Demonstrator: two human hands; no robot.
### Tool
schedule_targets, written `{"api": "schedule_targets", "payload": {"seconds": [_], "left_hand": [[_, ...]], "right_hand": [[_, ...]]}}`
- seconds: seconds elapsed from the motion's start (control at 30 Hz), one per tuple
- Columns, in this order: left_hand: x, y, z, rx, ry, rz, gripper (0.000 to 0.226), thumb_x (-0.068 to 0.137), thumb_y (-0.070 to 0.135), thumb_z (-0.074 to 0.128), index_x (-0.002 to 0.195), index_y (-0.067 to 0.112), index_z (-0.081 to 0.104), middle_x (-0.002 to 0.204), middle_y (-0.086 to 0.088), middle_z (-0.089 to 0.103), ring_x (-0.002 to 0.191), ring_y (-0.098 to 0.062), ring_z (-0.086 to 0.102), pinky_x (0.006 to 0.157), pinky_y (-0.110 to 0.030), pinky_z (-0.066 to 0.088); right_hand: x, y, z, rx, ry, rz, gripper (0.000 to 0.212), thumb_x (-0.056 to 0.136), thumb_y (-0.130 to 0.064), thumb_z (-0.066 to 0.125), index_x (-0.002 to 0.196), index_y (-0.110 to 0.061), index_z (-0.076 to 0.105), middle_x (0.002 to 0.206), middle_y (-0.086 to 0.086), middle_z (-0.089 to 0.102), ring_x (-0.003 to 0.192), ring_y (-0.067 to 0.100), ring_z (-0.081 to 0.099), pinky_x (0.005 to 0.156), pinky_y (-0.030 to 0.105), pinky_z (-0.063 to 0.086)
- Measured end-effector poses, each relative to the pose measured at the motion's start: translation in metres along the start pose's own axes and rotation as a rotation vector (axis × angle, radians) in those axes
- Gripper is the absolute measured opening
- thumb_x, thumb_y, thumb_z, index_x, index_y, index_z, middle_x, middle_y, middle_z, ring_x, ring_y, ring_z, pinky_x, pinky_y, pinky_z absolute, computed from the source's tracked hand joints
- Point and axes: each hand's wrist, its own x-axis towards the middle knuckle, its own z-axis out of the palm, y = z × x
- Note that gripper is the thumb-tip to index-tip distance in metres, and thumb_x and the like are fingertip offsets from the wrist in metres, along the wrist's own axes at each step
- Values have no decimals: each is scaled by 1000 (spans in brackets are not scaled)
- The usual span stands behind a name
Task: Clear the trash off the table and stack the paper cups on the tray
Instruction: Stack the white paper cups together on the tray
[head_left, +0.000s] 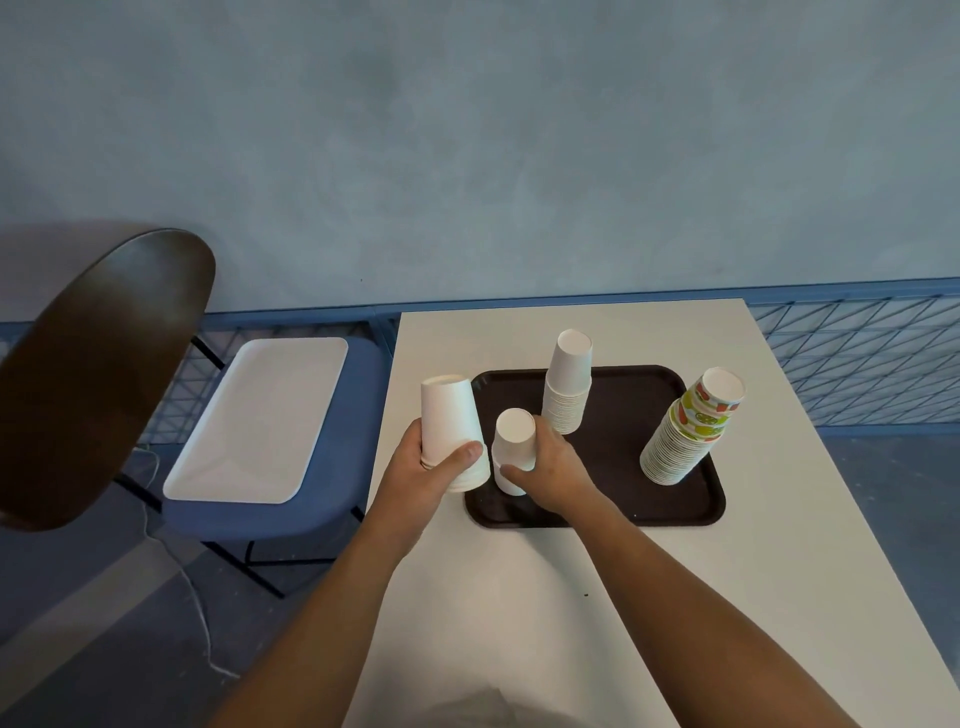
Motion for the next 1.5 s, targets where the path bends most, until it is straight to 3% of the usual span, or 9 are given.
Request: {"api": "schedule_targets", "payload": {"seconds": [0.1, 0.2, 0.37, 0.73, 1.0, 1.17, 1.27, 1.4, 1.5], "left_hand": [[10, 1, 6, -13, -6, -4, 70, 63, 43, 83, 128, 39, 57, 119, 8, 71, 113, -15, 68, 93, -34, 56], [18, 8, 15, 8, -17, 24, 74, 69, 33, 79, 137, 39, 48, 125, 8, 65, 115, -12, 65, 88, -29, 54], [38, 20, 37, 46, -18, 64, 72, 67, 25, 75, 133, 30, 46, 121, 7, 63, 112, -14, 64, 84, -28, 54], [63, -13, 56, 212, 90, 145, 82, 69, 54, 87, 137, 38, 45, 135, 8, 59, 123, -16, 61, 104, -50, 54], [61, -22, 63, 346, 26, 104, 74, 75, 41, 91, 133, 43, 46, 130, 17, 62, 120, -12, 61, 104, -38, 52], [58, -21, 66, 491, -21, 82, 104, 68, 39, 96, 154, 39, 35, 150, 9, 51, 137, -17, 49, 114, -44, 45], [56, -12, 63, 613, -5, 203, 115, 68, 40, 95, 157, 49, 23, 157, 5, 39, 142, -16, 38, 118, -43, 38], [58, -2, 61, 719, -54, 278, 98, 74, 36, 90, 150, 60, 32, 153, 6, 34, 140, -19, 41, 118, -40, 39], [61, 0, 64, 789, -96, 288, 76, 83, 29, 83, 146, 50, 47, 142, 8, 47, 129, -19, 54, 109, -39, 48]], "right_hand": [[-6, 7, -3, 12, 7, 40, 86, 82, -34, 77, 152, -19, 30, 151, 8, 47, 136, 33, 49, 109, 48, 46], [-17, 14, -9, 42, 31, 72, 83, 89, -31, 70, 157, -15, 26, 158, 11, 41, 144, 29, 43, 114, 43, 40], [-31, 27, -22, 79, 90, 64, 66, 94, -28, 64, 153, -15, 37, 151, 5, 48, 138, 22, 47, 109, 34, 42], [-41, 42, -46, 96, 223, -6, 46, 94, -26, 64, 138, -19, 54, 132, -5, 58, 120, 12, 56, 103, 35, 50], [-42, 50, -44, 86, 192, 21, 47, 94, -26, 66, 139, -20, 53, 134, -5, 57, 123, 12, 56, 104, 34, 50], [-41, 51, -47, 94, 187, 11, 47, 93, -24, 66, 139, -18, 52, 135, -3, 58, 125, 15, 56, 105, 35, 49], [-39, 46, -55, 137, 232, -10, 46, 93, -19, 64, 138, -17, 53, 132, -3, 59, 120, 13, 57, 104, 38, 51], [-21, 27, -74, 167, 338, -89, 42, 91, -17, 62, 133, -19, 55, 124, -4, 58, 105, 13, 62, 94, 42, 56], [5, 7, -90, 79, 409, -175, 46, 92, -17, 63, 136, -17, 52, 137, 3, 51, 116, 21, 58, 100, 43, 54]]}}
